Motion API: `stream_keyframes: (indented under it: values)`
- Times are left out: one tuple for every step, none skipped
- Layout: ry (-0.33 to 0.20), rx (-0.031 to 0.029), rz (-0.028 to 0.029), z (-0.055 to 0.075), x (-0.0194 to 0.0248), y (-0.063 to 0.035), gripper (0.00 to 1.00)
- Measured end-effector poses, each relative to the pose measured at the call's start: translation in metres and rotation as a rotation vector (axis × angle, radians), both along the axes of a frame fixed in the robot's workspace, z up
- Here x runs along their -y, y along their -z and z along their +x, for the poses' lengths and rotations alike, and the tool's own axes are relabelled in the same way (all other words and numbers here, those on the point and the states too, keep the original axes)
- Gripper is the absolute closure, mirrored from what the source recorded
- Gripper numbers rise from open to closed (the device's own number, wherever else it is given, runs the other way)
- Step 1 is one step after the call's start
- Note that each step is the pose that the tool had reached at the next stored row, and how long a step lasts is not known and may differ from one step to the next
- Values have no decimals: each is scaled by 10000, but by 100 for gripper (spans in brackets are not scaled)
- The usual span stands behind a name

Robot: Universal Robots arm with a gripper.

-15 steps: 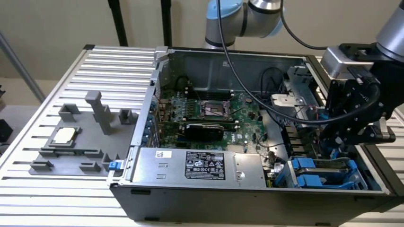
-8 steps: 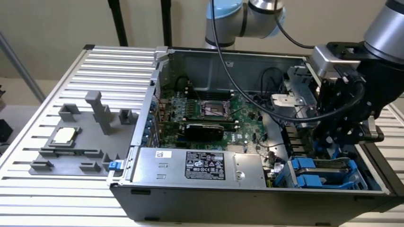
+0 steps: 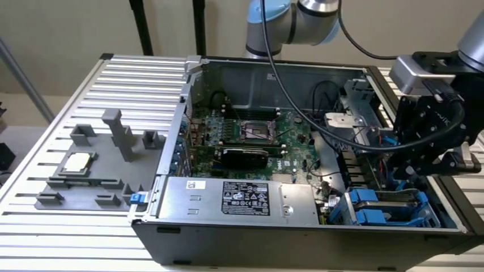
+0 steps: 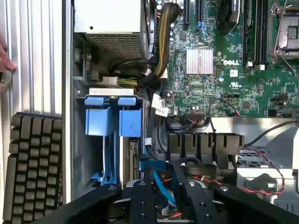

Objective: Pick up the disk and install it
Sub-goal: 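Insert the first disk wire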

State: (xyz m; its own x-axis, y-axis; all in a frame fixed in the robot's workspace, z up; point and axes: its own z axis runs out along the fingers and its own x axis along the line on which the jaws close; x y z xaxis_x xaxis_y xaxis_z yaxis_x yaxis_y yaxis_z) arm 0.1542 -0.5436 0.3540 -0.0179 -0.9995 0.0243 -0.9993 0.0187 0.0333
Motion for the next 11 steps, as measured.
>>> stream_keyframes:
  values:
    - [0,-1,2,14,25,1,70]
    - [0,-2,2,23,57,1,70]
    - [0,-2,2,30,95,1,70]
    - [1,-4,1,37,133,1,70]
    - [0,-8,0,51,166,0,70]
    - [0,-16,1,64,193,1,70]
    - [1,-24,2,73,216,1,70]
    - [1,-30,0,79,238,0,70]
    - [0,-34,1,84,255,1,70]
    - [-1,-42,1,89,267,1,70]
    - [-4,-50,2,95,276,0,70]
